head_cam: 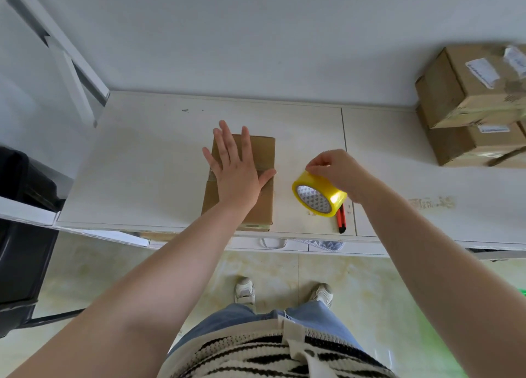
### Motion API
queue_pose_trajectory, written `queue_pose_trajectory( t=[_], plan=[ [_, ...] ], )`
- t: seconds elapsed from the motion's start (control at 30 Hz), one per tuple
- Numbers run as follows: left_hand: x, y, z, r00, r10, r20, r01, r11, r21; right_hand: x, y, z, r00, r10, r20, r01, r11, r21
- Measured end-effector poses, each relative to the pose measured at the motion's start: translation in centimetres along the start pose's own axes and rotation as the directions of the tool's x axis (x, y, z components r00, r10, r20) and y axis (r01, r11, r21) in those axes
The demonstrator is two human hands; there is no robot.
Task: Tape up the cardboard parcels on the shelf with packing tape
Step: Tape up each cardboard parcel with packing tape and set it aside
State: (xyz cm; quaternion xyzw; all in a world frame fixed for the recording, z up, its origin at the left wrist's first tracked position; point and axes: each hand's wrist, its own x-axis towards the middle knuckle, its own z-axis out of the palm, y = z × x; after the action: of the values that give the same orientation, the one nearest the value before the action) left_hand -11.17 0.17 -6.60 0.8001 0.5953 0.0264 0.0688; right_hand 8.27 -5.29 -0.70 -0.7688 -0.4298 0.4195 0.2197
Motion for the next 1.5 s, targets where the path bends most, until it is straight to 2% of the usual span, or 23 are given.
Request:
queue_pose_trajectory(
  t=[0.07,0.13,0.17,0.2,0.27,0.37,0.47,0.63,0.8,0.9,0.97,1.03,1.17,1.2,1.3,1.33,1.43,1.5],
  plan=[
    [-0.4,0.2,-0.4,0.988,0.078,-0.137,-0.082,0.996,-0.023,-1.2,0.2,0.4,0.997,0.0,-0.079,0.01,0.991,0.131],
    [-0.7,0.9,-1.3,0.95,0.169,-0.263,-0.237,0.937,-0.256,-2.1,0.0,0.8,0.988,-0.006,-0.152,0.04,0.975,0.219],
    [-1.0,1.5,-1.9,0.947,0.19,-0.261,-0.286,0.867,-0.408,-2.5,-0.2,0.9,0.983,-0.008,-0.184,0.056,0.966,0.253],
    [-1.3,2.2,-2.6,0.958,0.201,-0.203,-0.281,0.791,-0.544,-2.8,-0.5,1.0,0.978,-0.011,-0.211,0.071,0.957,0.281],
    [-1.8,3.7,-3.5,0.984,0.178,-0.017,-0.132,0.658,-0.741,-3.5,-1.2,1.2,0.971,-0.028,-0.239,0.108,0.937,0.331],
    [-2.0,4.7,-4.3,0.995,0.033,0.09,0.064,0.471,-0.88,-4.0,-2.0,1.8,0.961,-0.082,-0.264,0.175,0.921,0.349],
    [-2.3,5.0,-5.8,0.98,-0.073,0.183,0.197,0.353,-0.915,-3.9,-2.3,2.1,0.951,-0.13,-0.28,0.216,0.927,0.305],
    [-2.0,4.5,-7.2,0.927,-0.117,0.355,0.37,0.147,-0.917,-4.1,-2.2,2.9,0.922,-0.261,-0.287,0.327,0.921,0.213],
    [-1.6,3.9,-8.2,0.899,0.065,0.433,0.431,0.045,-0.901,-4.2,-1.3,3.0,0.875,-0.339,-0.345,0.441,0.853,0.28],
    [-1.3,3.4,-8.5,0.863,0.132,0.487,0.499,-0.079,-0.863,-4.4,-1.4,3.3,0.813,-0.408,-0.415,0.504,0.85,0.153],
    [-1.2,3.3,-8.8,0.852,0.134,0.506,0.521,-0.123,-0.845,-4.5,-1.7,3.7,0.771,-0.457,-0.444,0.523,0.852,0.032],
    [-1.1,3.2,-8.9,0.864,0.141,0.483,0.497,-0.095,-0.862,-4.4,-1.7,3.8,0.739,-0.505,-0.445,0.552,0.833,-0.028],
    [-1.1,2.8,-9.1,0.904,0.126,0.409,0.405,0.053,-0.913,-3.9,-1.5,4.0,0.719,-0.53,-0.45,0.573,0.818,-0.047],
    [-1.1,2.7,-9.2,0.925,0.107,0.364,0.35,0.127,-0.928,-3.9,-1.6,4.1,0.731,-0.515,-0.448,0.57,0.821,-0.014],
    [-1.6,2.7,-8.5,0.991,0.079,0.109,0.062,0.454,-0.889,-3.9,-2.6,4.2,0.796,-0.422,-0.434,0.509,0.854,0.104],
    [-1.8,2.9,-8.1,0.996,0.081,0.048,0.0,0.51,-0.86,-3.8,-2.9,4.2,0.831,-0.364,-0.422,0.462,0.873,0.156],
    [-2.3,3.3,-7.0,0.995,0.091,0.033,-0.026,0.577,-0.816,-3.3,-3.4,3.9,0.913,-0.196,-0.358,0.312,0.901,0.301],
    [-2.4,3.5,-6.3,0.995,0.097,0.026,-0.034,0.57,-0.821,-3.1,-3.8,3.6,0.932,-0.146,-0.331,0.255,0.914,0.315]
  ],
)
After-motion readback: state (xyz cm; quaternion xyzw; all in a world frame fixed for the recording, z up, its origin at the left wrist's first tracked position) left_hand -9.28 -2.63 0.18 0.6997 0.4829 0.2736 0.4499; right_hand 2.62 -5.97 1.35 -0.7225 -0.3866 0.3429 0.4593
